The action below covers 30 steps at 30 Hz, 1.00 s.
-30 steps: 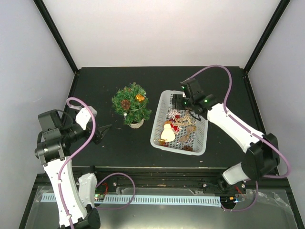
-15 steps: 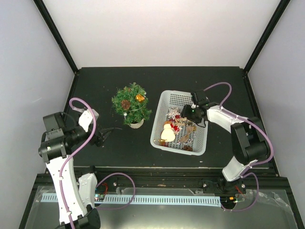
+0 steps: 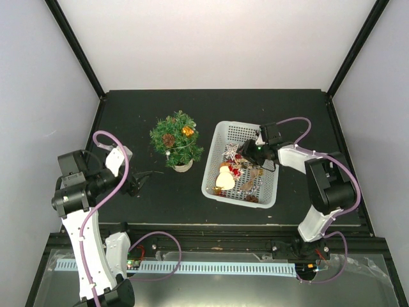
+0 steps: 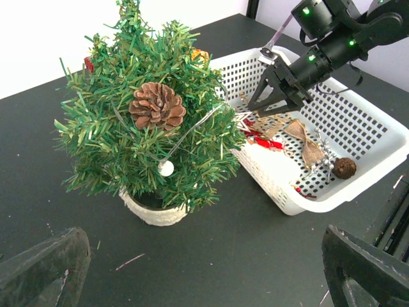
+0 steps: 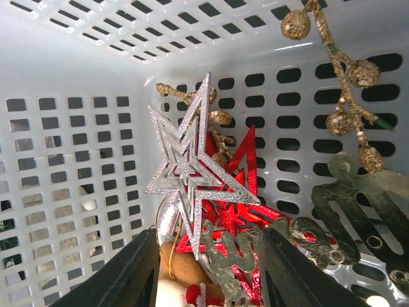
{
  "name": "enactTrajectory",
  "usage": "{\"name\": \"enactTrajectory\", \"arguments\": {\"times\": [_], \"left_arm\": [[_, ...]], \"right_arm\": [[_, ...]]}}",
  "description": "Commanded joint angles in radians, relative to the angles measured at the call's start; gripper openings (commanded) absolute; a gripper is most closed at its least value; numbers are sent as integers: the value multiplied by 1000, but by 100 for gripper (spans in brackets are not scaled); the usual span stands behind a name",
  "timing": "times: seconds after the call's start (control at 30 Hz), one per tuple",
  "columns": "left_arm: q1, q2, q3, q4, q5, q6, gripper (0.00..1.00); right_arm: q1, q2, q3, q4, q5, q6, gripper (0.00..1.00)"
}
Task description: Decorate the small christmas tree
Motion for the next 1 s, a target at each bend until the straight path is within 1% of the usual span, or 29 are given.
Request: {"name": "enactTrajectory", "arguments": {"times": [0.0, 0.13, 0.57, 0.97], "left_arm": [[-2, 3, -3, 11, 8, 5, 99], [-2, -1, -1, 7, 0, 10, 99], [-3, -3, 1, 2, -4, 15, 99], [-3, -6, -7, 9, -13, 17, 99]], "right_arm": [[-7, 29, 10, 44, -29, 19, 43], [-8, 51, 16, 50, -28, 19, 39], [-15, 86, 4, 132, -33, 54, 33], [-16, 102, 8, 166, -62, 75, 14]]}}
